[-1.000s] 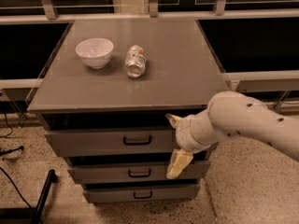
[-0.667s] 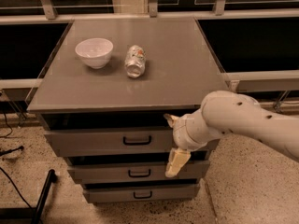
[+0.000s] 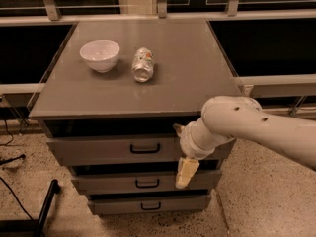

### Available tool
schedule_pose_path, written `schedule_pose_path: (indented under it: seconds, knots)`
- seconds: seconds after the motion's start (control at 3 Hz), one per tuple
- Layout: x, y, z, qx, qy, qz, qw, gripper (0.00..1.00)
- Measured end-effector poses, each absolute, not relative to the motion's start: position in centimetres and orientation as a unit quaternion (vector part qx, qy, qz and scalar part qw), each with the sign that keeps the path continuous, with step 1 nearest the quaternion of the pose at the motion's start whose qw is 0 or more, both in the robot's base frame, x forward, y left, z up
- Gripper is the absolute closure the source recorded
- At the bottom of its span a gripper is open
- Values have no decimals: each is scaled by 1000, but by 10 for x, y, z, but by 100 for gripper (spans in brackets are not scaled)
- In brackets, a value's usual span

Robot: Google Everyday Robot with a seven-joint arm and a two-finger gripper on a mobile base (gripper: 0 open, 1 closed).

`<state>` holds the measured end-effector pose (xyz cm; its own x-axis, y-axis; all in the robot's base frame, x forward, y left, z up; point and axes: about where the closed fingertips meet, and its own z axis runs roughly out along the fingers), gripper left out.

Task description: Open top drawer

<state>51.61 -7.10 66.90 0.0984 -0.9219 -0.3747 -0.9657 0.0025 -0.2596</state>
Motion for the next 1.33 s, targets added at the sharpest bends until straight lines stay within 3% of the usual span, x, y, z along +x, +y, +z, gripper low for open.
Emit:
schedule_pose_path:
  seconds: [1.33]
  knots:
    - [492, -91, 666, -684, 702, 124, 157, 0]
